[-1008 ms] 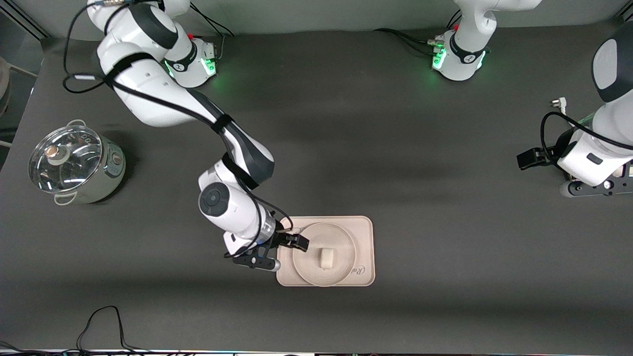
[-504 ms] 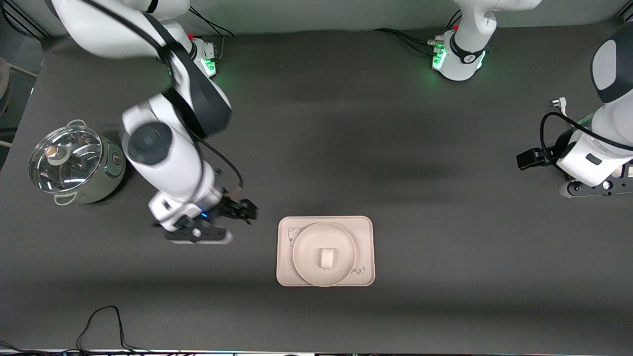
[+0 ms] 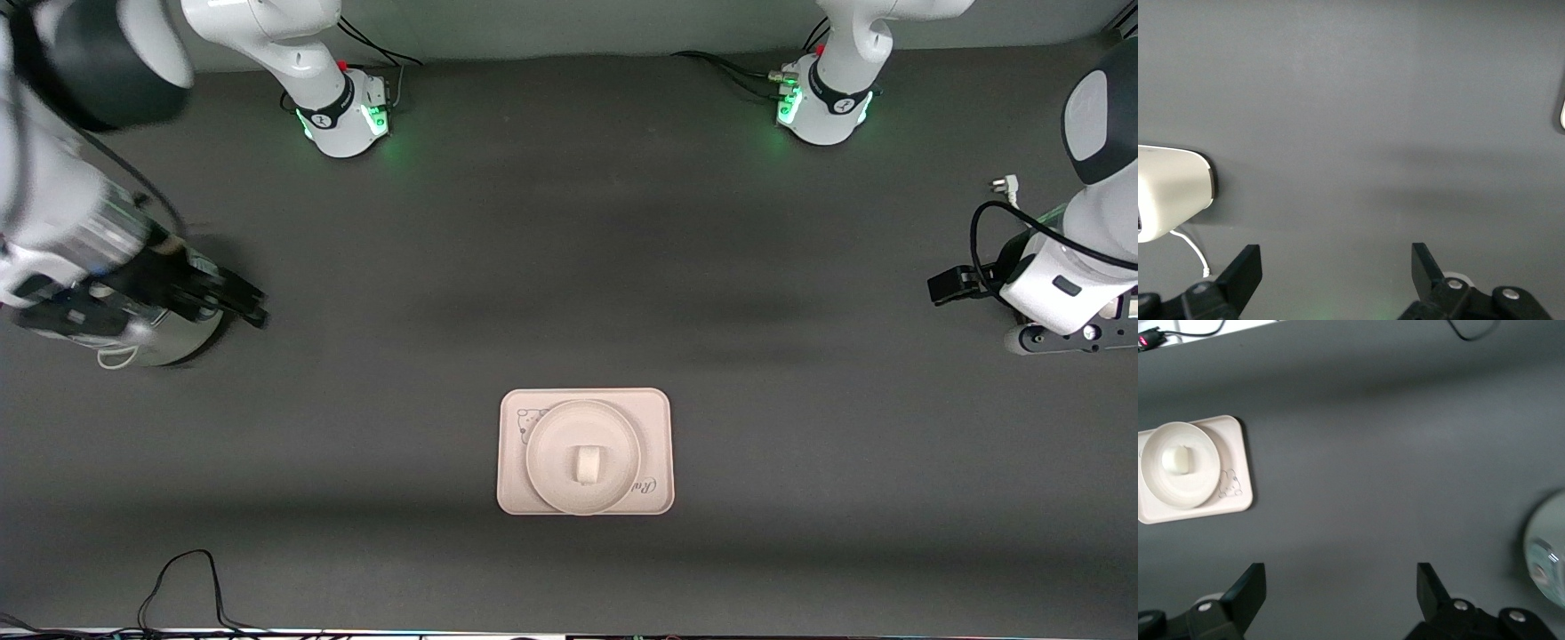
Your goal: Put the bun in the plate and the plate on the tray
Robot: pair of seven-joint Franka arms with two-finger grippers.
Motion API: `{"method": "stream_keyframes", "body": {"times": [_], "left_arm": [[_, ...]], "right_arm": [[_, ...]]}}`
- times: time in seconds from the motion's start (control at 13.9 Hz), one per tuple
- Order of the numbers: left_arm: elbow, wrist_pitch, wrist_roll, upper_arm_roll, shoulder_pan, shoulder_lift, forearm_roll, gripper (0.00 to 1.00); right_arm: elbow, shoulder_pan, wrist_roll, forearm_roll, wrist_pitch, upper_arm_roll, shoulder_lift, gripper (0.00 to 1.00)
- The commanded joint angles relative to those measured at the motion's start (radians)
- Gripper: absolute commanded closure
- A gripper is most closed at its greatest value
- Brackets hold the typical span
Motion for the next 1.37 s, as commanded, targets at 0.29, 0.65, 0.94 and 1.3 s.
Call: {"method": "stream_keyframes", "body": {"times": [0.29,0.65,0.94,1.3], "left_arm": [[-0.15,0.069,-0.018,-0.008,-0.004,-0.2,-0.043,0.0],[-0.117,0.063,-0.003,-0.002,-0.001,-0.185,-0.001,0.0],[-0.078,0.054,-0.021,-0.003,-0.003,-0.171,0.021,0.0],[-0.075,0.04,-0.003,-0.003,-0.001,-0.171,0.012,0.0]], "right_arm": [[-0.049,-0.022,-0.014,0.018,-0.106,0.008,-0.084,0.0],[-0.049,-0.01,-0.014,-0.025,-0.108,0.006,-0.075,0.0],[-0.046,-0.001,-0.014,-0.025,-0.12,0.006,-0.075,0.0],[-0.047,0.004,-0.018,-0.025,-0.123,0.005,-0.075,0.0]]}}
